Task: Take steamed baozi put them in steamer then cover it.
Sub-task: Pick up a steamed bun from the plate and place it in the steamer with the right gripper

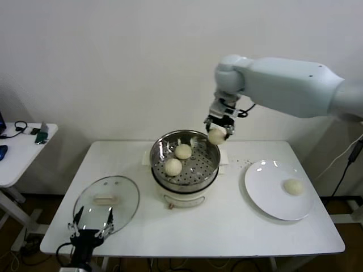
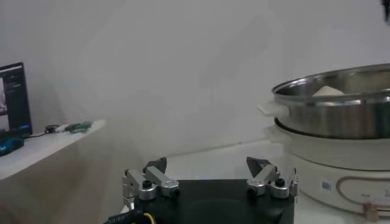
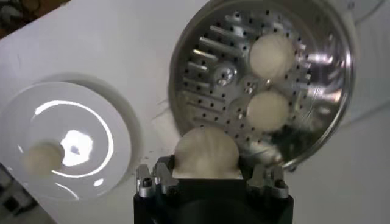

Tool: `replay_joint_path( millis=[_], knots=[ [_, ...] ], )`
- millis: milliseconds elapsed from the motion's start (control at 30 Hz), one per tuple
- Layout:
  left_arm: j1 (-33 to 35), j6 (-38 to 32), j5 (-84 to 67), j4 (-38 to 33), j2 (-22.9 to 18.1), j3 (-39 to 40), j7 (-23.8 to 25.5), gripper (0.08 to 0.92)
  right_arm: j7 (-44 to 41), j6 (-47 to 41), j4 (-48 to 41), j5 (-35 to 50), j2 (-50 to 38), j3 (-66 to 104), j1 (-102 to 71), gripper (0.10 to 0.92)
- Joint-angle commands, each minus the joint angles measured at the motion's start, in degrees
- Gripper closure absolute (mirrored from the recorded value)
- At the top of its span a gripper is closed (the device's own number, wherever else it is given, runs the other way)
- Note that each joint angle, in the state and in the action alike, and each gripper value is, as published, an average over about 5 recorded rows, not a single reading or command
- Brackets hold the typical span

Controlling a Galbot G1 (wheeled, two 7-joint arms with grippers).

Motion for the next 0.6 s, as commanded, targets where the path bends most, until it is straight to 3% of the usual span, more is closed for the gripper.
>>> replay_joint_path(
  millis=[33, 600],
  knots=[
    [0.4, -0.3, -0.4, 0.2, 0.0, -0.3, 0.0, 0.177, -0.8, 5.0, 0.5, -6.5, 10.2, 2.9, -4.9, 0.33],
    [0.1, -0.2, -1.1, 1.4, 0.7, -0.1, 0.1, 0.177, -1.0, 7.0, 4.6, -11.8, 7.3, -1.9, -10.0, 0.33]
  ],
)
